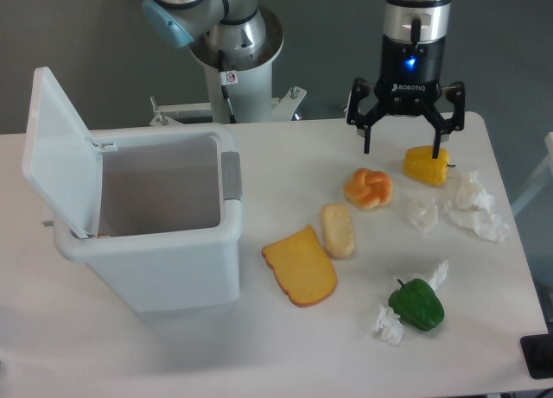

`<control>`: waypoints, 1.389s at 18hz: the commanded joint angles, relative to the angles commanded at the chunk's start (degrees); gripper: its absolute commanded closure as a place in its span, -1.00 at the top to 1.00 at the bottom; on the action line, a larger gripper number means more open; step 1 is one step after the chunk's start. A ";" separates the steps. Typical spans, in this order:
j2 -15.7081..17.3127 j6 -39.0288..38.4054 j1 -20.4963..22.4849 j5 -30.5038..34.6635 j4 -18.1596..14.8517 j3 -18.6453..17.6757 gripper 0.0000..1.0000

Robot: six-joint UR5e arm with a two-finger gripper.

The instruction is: Close the trash can

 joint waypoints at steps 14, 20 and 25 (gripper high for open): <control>0.53 -1.75 -0.61 -3.16 -0.09 1.84 1.00; -0.97 -10.18 -5.01 -3.34 -0.09 6.93 1.00; 0.61 -17.74 -8.69 -4.74 0.00 9.23 1.00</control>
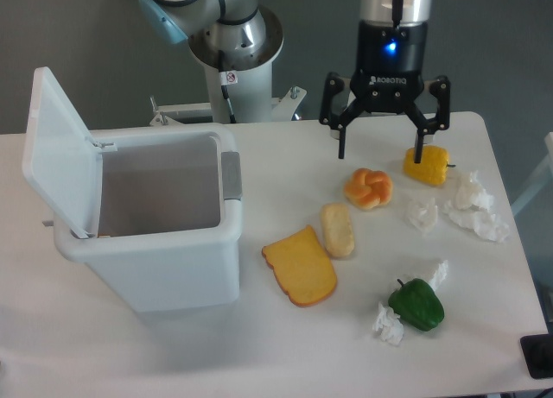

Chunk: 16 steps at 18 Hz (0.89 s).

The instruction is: Close the trash can

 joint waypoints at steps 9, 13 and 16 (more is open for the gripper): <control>1.68 -9.32 -6.68 -6.67 -0.09 1.67 1.00; 3.25 -10.12 -8.53 -7.56 0.00 1.41 1.00; 4.13 -10.21 -9.50 -7.56 -0.09 0.80 1.00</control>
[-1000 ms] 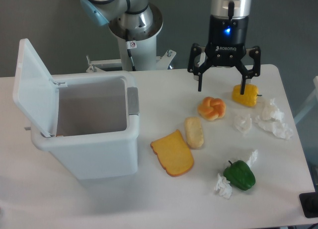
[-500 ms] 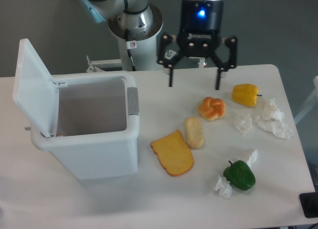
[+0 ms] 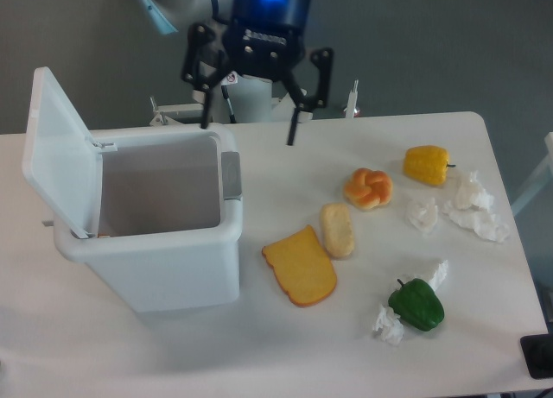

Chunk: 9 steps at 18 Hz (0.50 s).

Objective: Close the trash can
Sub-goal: 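Move the open gripper over to the raised white trash can lid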

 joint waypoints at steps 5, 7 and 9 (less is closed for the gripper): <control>1.15 -8.59 -1.23 -2.97 -0.18 -1.49 1.00; 1.32 -9.58 -2.63 -4.13 -0.26 -2.37 1.00; 1.76 -9.67 -3.34 -4.22 -0.26 -2.73 1.00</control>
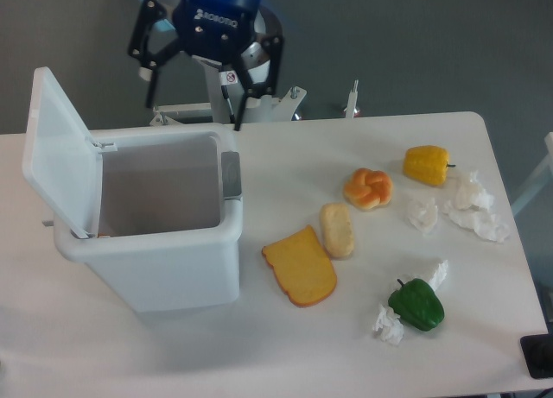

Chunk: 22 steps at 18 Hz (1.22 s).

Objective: Close the trash can
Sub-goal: 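Move the open gripper over to the raised white trash can lid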

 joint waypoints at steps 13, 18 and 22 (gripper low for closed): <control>0.09 -7.39 -3.78 -4.57 1.31 -0.09 1.00; 0.00 -7.38 -6.06 -4.57 1.93 -0.18 1.00; -0.70 -7.30 -8.17 -4.57 1.93 -0.35 1.00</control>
